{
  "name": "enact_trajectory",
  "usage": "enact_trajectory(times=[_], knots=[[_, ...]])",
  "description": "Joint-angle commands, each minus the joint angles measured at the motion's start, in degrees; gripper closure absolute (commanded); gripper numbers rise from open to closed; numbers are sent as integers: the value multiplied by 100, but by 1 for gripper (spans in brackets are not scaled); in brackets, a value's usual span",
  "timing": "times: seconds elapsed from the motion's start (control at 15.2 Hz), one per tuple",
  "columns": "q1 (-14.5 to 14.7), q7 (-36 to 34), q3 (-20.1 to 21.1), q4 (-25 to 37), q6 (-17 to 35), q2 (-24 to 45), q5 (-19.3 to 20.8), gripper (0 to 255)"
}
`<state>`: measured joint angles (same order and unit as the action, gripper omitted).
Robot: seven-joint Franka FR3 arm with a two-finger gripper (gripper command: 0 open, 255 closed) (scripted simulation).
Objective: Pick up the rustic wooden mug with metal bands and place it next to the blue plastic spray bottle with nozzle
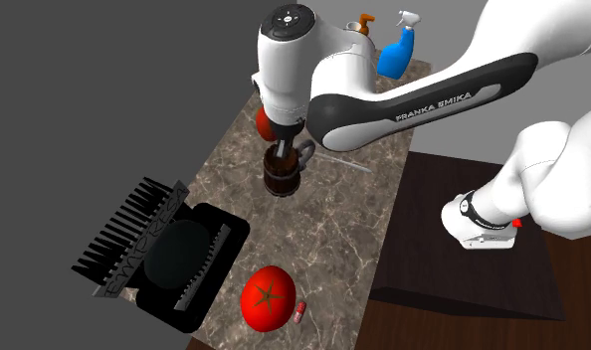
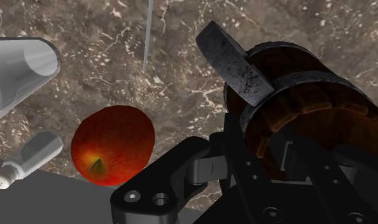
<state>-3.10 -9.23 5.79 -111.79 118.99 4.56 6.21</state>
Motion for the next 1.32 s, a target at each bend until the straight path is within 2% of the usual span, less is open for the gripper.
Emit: enact_trajectory(times=[0.0,1.25], knots=[[0,22,1,122,-159,-43,-14,255],[9,157,13,1378,-1581,-215,-84,255]])
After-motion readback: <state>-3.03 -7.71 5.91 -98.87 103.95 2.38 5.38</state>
